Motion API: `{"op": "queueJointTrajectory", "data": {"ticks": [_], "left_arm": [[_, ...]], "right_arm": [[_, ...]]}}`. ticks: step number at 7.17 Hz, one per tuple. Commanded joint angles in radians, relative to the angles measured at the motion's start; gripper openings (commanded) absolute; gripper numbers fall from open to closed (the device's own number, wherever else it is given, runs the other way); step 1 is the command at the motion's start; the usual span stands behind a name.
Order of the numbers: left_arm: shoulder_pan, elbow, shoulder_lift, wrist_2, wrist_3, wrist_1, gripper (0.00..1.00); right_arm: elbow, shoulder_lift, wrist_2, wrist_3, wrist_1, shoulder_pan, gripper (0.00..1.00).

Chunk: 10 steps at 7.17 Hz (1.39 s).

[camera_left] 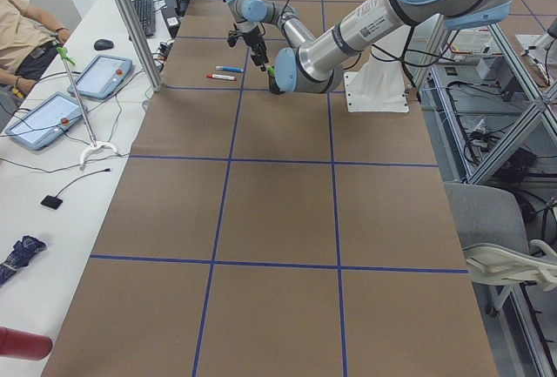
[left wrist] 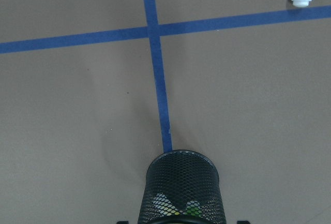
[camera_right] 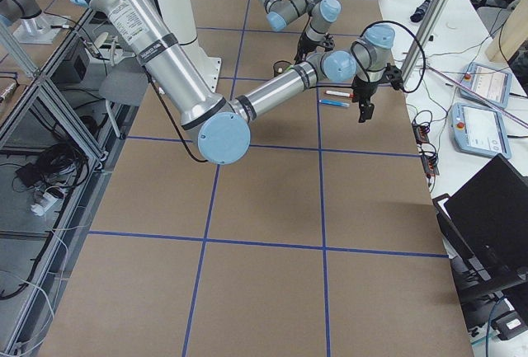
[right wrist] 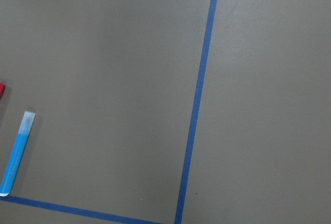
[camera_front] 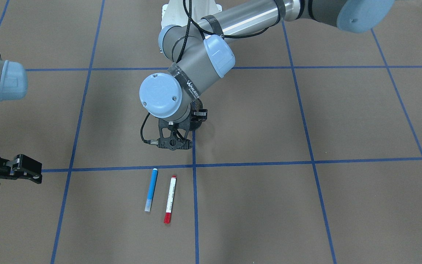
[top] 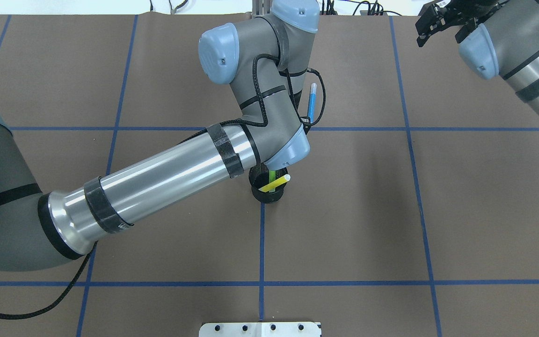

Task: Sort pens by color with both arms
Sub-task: 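Lower the left gripper onto the green highlighter in the cup and close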

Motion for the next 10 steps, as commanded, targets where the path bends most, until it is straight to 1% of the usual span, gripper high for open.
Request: {"op": "queueJointTrajectory", "data": {"ticks": [1,4,5,6,7,8,10], "left_arm": [[0.008,-0.001,0.001,0.001,0.000,-0.001,0.59],[0.011,-0.002,0.002,0.000,0.000,-0.004,0.58],[0.011,-0.002,0.004,0.001,0.000,-0.004,0.53],[0.013,-0.002,0.005,0.001,0.000,-0.012,0.44],[0.013,-0.005,0.006,0.001,0.000,-0.018,0.31],[0.013,-0.011,0.012,0.000,0.000,-0.018,0.23],[0.011,-0.019,0.012,0.001,0.000,-0.016,0.00]], "right_arm": [[0.000,-0.001,-0.002,0.000,0.000,-0.001,0.99],[0.000,-0.002,-0.004,0.000,0.000,-0.003,0.99],[0.000,-0.002,-0.004,0.000,0.000,-0.003,0.99],[0.000,-0.002,-0.004,0.000,0.000,-0.003,0.99],[0.000,-0.002,-0.004,0.000,0.002,-0.003,0.99],[0.000,-0.002,-0.004,0.000,0.002,-0.003,0.99],[0.000,-0.001,-0.004,0.000,0.002,-0.004,0.99]]}}
